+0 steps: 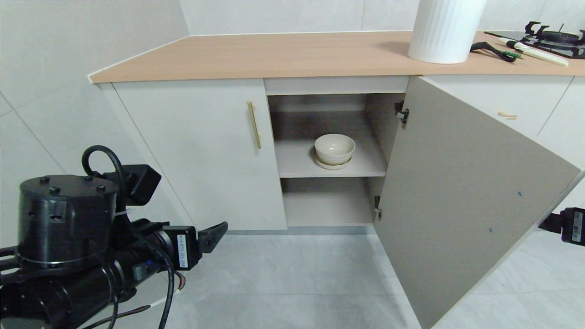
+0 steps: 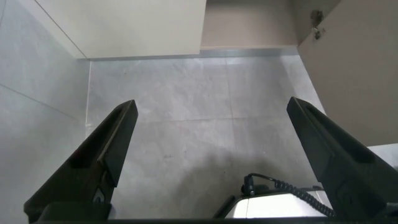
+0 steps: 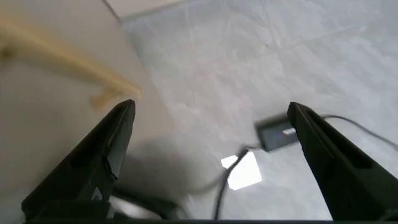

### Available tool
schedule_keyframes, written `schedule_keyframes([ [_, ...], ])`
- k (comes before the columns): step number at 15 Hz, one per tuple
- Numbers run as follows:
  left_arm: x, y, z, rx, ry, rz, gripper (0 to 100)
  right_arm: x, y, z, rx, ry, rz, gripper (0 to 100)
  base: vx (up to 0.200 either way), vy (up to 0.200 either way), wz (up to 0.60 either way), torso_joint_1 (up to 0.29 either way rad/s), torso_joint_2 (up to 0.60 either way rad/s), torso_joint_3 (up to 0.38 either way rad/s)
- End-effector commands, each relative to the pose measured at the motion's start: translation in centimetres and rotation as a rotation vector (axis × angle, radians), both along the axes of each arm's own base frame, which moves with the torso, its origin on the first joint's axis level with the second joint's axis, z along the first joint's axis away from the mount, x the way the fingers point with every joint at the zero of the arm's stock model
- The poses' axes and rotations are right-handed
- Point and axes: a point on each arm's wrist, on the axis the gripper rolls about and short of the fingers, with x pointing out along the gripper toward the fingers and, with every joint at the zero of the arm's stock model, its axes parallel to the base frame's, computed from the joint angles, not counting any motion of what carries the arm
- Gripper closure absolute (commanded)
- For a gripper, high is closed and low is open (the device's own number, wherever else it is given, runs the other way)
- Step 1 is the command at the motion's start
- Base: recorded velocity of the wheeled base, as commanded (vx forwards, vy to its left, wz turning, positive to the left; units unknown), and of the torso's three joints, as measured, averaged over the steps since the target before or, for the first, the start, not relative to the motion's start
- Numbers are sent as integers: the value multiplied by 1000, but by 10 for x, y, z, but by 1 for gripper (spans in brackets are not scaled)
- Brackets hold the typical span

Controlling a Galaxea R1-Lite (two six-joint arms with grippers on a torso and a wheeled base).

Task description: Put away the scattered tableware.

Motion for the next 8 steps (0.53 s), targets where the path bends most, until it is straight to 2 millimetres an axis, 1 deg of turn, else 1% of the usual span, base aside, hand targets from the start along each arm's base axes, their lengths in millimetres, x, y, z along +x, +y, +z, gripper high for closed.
schedule_keyframes([
  [1,-1,1,-1,1,1,1,0,11,-3,-11,12,38,-17,0,0,0,0,0,0,0],
  [6,-1,1,-1,2,2,-1,0,26,-4,-16,62,-21,-52,0,0,0,0,0,0,0],
  [8,-2,1,-1,19,0,-9,0,28,-2,-20,80,-40,-53,0,0,0,0,0,0,0],
])
